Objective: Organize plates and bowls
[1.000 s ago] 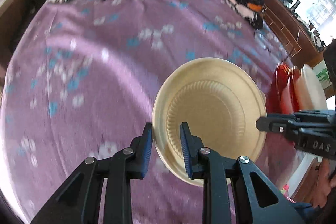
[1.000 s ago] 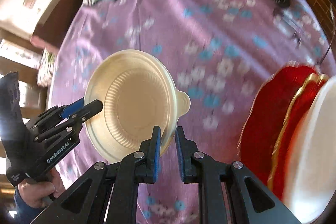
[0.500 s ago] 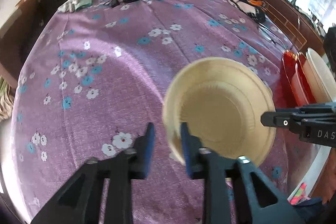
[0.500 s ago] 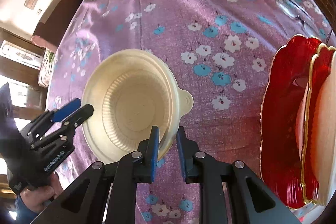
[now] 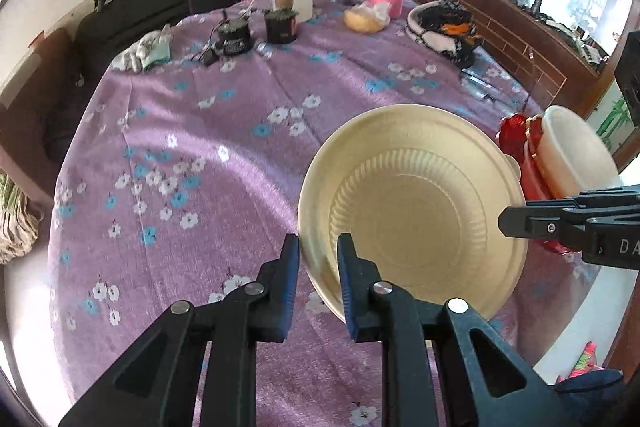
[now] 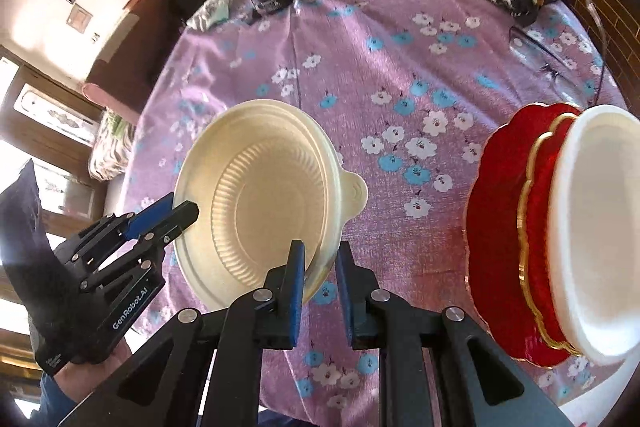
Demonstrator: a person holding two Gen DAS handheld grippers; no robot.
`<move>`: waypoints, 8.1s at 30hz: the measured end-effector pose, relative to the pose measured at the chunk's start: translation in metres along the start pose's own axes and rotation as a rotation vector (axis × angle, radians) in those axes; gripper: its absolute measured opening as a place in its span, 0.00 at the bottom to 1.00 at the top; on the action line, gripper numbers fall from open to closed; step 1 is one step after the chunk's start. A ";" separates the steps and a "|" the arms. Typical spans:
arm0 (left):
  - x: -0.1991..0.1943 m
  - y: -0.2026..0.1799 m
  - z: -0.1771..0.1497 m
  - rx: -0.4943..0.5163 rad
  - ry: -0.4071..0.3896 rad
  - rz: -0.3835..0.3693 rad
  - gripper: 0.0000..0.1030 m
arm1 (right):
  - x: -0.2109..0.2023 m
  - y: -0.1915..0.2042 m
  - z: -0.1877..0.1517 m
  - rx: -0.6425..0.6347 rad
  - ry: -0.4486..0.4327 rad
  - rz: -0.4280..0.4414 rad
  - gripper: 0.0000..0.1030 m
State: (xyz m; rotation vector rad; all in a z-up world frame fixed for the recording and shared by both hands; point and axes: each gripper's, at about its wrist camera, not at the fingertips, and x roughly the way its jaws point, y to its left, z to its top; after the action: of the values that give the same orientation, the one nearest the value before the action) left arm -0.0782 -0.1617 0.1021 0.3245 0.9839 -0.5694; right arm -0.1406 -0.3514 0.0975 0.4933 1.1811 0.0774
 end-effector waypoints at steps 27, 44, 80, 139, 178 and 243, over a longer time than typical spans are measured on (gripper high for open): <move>-0.036 -0.144 0.078 0.255 -0.096 -0.176 0.20 | -0.141 -0.103 -0.019 0.221 -0.244 0.012 0.16; 0.001 -0.221 0.079 0.378 -0.021 -0.221 0.20 | -0.158 -0.185 -0.047 0.365 -0.265 -0.075 0.16; 0.018 -0.226 0.079 0.375 0.004 -0.209 0.20 | -0.136 -0.192 -0.040 0.333 -0.195 -0.136 0.19; 0.066 -0.153 0.056 0.092 0.154 -0.331 0.22 | -0.119 -0.259 -0.099 0.554 -0.237 -0.108 0.29; 0.060 -0.035 -0.021 -0.157 0.146 -0.130 0.12 | 0.008 -0.140 -0.001 0.101 -0.006 0.047 0.08; -0.090 0.000 -0.060 -0.249 -0.092 0.507 1.00 | -0.060 0.059 -0.046 -0.562 -0.301 0.031 0.92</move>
State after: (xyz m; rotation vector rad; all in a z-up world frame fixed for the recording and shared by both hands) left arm -0.1580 -0.1037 0.1475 0.3067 0.8313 0.0001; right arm -0.1936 -0.3024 0.1604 0.0220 0.8079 0.3404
